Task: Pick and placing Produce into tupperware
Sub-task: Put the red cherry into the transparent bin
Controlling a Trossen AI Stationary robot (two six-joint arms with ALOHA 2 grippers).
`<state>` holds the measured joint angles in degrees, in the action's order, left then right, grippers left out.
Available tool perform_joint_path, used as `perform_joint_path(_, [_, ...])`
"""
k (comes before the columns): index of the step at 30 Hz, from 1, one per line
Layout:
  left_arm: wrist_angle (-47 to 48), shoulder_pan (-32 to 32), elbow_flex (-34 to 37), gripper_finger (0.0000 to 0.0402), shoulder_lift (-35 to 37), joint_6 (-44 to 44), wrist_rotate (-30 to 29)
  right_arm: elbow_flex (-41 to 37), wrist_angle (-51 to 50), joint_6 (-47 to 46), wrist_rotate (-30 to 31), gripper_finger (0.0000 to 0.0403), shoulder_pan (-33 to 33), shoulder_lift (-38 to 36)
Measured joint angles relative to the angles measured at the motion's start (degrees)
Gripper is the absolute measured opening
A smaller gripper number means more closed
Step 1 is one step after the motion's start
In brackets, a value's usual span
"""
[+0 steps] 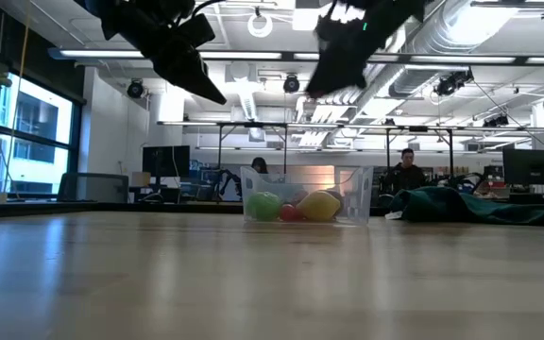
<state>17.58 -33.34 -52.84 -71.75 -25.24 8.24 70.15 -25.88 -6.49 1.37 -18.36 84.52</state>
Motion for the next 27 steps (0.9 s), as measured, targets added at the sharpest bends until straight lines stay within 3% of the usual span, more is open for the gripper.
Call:
perform_joint_path(12, [0.0, 0.0, 0.0, 0.0124, 0.0, 0.0, -0.4, -0.7, 0.0, 0.5, -7.8, 0.0118, -1.2, 18.3])
perform_joint_path(27, [0.0, 0.0, 0.0, 0.0124, 0.0, 0.0, -0.4, -0.7, 0.5, 1.7, -7.4, 0.0126, -1.3, 19.9])
